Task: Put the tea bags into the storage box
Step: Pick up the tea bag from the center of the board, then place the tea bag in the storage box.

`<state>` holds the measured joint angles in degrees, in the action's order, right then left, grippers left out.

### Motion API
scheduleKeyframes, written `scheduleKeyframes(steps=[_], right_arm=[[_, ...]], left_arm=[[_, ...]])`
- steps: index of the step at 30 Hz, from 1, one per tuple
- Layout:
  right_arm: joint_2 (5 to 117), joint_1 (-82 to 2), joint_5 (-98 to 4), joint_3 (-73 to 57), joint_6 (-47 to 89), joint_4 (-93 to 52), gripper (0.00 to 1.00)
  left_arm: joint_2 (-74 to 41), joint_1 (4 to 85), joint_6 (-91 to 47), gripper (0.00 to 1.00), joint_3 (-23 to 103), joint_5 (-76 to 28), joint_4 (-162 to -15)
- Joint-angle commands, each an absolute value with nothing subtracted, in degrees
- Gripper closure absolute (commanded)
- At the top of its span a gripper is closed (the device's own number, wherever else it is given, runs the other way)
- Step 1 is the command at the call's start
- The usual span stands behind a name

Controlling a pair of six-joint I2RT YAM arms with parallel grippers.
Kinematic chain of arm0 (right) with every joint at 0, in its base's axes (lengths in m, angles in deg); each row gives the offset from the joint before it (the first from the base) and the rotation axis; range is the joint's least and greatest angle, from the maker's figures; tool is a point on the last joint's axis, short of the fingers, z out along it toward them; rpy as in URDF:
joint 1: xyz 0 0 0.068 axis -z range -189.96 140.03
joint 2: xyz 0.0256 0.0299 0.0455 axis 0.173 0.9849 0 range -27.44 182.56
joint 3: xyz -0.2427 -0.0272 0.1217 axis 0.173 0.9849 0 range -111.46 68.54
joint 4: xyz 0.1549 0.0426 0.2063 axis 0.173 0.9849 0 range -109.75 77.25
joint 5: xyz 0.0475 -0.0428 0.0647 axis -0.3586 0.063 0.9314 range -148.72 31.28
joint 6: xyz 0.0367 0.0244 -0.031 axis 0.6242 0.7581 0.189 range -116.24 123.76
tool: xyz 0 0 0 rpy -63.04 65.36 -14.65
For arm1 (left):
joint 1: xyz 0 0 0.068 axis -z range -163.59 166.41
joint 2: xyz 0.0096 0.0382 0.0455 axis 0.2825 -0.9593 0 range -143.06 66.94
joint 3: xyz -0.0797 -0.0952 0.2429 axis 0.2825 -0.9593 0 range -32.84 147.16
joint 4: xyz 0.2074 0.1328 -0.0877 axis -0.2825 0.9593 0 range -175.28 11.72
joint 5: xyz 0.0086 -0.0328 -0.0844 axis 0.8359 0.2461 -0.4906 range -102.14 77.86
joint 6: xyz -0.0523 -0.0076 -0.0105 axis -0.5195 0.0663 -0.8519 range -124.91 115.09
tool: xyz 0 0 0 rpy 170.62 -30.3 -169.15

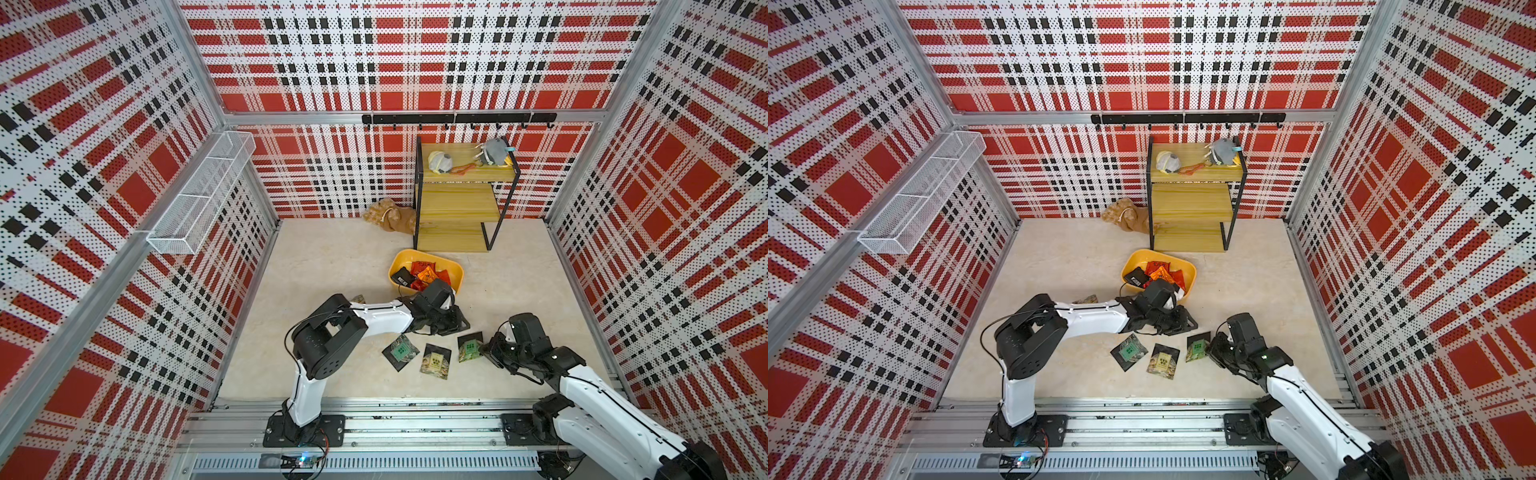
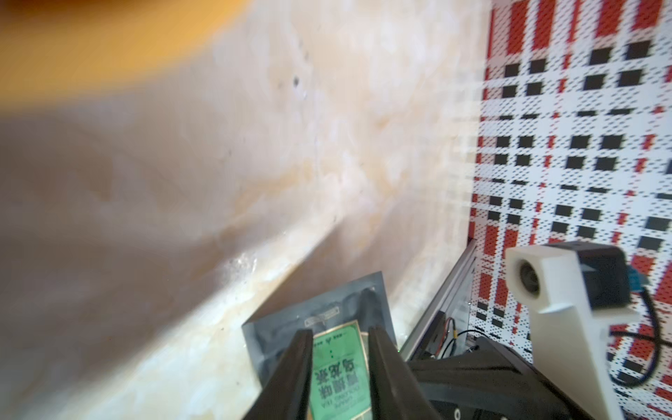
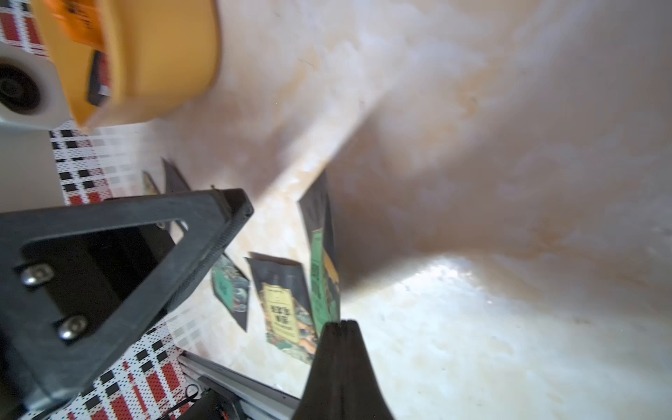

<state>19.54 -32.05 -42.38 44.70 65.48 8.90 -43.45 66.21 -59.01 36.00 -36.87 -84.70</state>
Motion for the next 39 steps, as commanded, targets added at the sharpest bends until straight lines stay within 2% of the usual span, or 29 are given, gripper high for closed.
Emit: scheduleKeyframes(steps=[1, 7, 12, 22, 23, 25, 26, 30, 34, 39], right_arm=[[21.8, -31.9, -43.9, 38.3, 62.2, 10.9, 1.00], [31.8, -31.9, -44.1, 24.8, 56.7, 11.1, 1.00], [45.2, -31.9, -41.9, 12.6, 52.6, 8.2, 1.00], [66.8, -31.9, -38.5, -2.7, 49.1, 4.9, 0.99], [67.9, -31.9, -38.7, -3.3, 49.0, 4.8, 0.91], [69.6, -31.9, -39.9, -4.2, 48.7, 5.2, 0.65], [70.2, -31.8, -40.2, -4.7, 48.4, 5.7, 0.56], [70.7, -31.8, -41.3, -6.3, 47.9, 7.2, 0.32], [68.3, -32.3, -45.5, -7.9, 46.3, 11.5, 0.17], [67.1, -35.3, -44.3, -9.6, 44.9, 14.9, 0.10]], left_arm=[[-35.4, 63.3, -55.7, 0.66, 36.6, -34.7, -80.5], [-24.6, 56.5, -53.8, 0.61, 29.8, -31.2, -76.2], [-18.7, 50.9, -50.8, 0.57, 23.7, -27.7, -71.1], [-11.7, 41.9, -49.0, 0.57, 13.6, -26.1, -70.5], [-11.4, 41.6, -48.9, 0.57, 12.9, -25.8, -70.5], [-11.1, 41.4, -48.6, 0.57, 12.0, -24.7, -70.3], [-11.1, 41.4, -48.7, 0.57, 11.2, -24.2, -70.2], [-11.4, 41.4, -50.0, 0.57, 8.4, -23.9, -70.1], [-8.9, 41.5, -52.5, 0.56, 5.3, -22.6, -70.2], [-6.6, 41.5, -54.2, 0.55, 1.2, -23.4, -73.6]])
